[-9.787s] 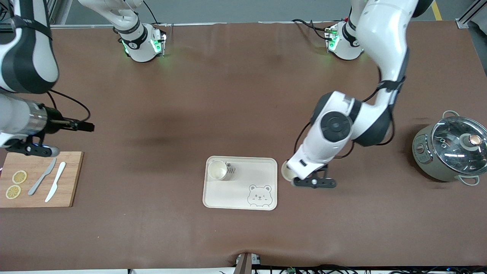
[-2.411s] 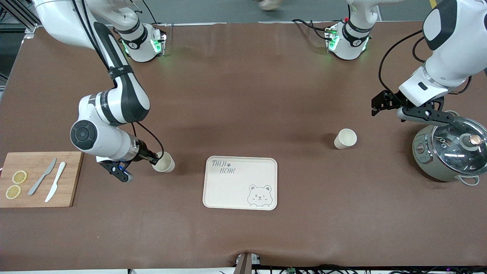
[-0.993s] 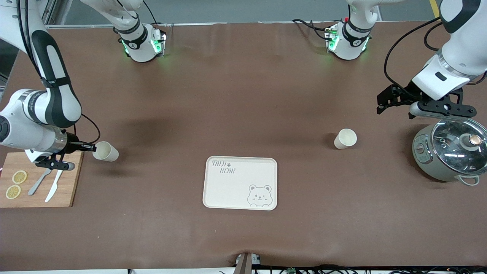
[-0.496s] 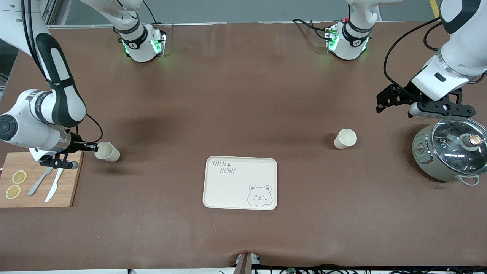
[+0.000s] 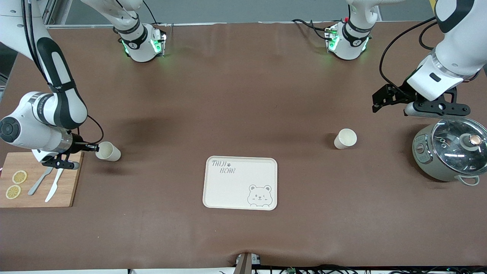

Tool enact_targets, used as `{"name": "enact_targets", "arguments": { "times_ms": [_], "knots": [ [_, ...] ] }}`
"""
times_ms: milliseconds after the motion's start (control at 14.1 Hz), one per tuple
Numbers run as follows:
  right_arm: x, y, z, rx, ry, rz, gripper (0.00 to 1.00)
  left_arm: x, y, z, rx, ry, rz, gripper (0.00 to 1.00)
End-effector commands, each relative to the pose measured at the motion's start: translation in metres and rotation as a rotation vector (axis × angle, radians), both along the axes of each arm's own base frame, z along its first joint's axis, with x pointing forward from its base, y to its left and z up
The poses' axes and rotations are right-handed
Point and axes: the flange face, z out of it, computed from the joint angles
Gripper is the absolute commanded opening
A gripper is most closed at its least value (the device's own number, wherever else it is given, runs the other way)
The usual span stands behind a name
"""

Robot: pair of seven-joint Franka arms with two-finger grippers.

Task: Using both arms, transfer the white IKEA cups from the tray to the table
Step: 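Open the right gripper to release the white cup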

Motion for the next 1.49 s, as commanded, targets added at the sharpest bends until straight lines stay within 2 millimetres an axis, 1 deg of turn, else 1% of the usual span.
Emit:
{"name": "enact_targets", "arguments": {
  "times_ms": [0,71,142,213,284,426,496,638,851,922,993,1064,1135,1206,1277,1418],
  "knots": [
    [-0.001,-0.004,-0.004,0.003,0.009,0.000,0.05,0.000,-0.002,0.005,0.019,0.008,0.008,1.00],
    [0.000,-0.003,-0.003,0.004,0.009,-0.001,0.38,0.000,-0.003,0.004,0.019,0.008,0.005,1.00],
    [0.000,-0.003,-0.003,0.005,0.010,-0.007,0.99,0.000,-0.003,0.004,0.019,0.010,0.004,1.00],
    [-0.001,-0.003,-0.003,0.008,0.020,-0.009,1.00,0.000,-0.003,0.004,0.019,0.009,0.002,1.00],
    [0.000,0.000,0.001,0.011,0.035,0.000,1.00,0.000,-0.003,0.004,0.021,0.009,-0.002,1.00],
    [0.008,0.005,0.016,0.018,0.076,0.019,1.00,0.000,-0.001,0.002,0.059,0.013,-0.015,1.00],
    [0.012,0.006,0.026,0.023,0.094,0.022,1.00,-0.001,-0.003,0.002,0.076,0.017,-0.026,1.00],
    [0.019,0.010,0.037,0.024,0.097,0.032,1.00,-0.002,-0.007,0.002,0.077,0.015,-0.031,1.00],
    [0.032,0.029,0.053,0.014,0.068,0.067,1.00,-0.001,-0.006,0.001,0.078,0.018,-0.031,1.00],
    [0.035,0.037,0.057,0.012,0.060,0.081,1.00,0.000,-0.004,0.000,0.077,0.020,-0.031,1.00],
    [0.037,0.051,0.058,0.008,0.058,0.104,1.00,0.000,-0.003,-0.002,0.077,0.023,-0.030,1.00],
    [0.039,0.053,0.059,-0.001,0.050,0.102,1.00,0.002,-0.003,-0.004,0.076,0.028,-0.029,1.00],
    [0.043,0.061,0.065,-0.007,0.034,0.113,1.00,0.003,-0.002,-0.005,0.076,0.029,-0.030,1.00],
    [0.050,0.068,0.077,-0.010,0.017,0.127,1.00,0.003,-0.002,-0.005,0.076,0.029,-0.030,1.00],
    [0.057,0.069,0.088,-0.012,-0.003,0.135,1.00,0.003,-0.001,-0.006,0.076,0.031,-0.030,1.00],
    [0.068,0.065,0.119,-0.005,0.036,0.132,1.00,0.003,0.001,-0.005,0.077,0.029,-0.026,1.00]
  ]
}}
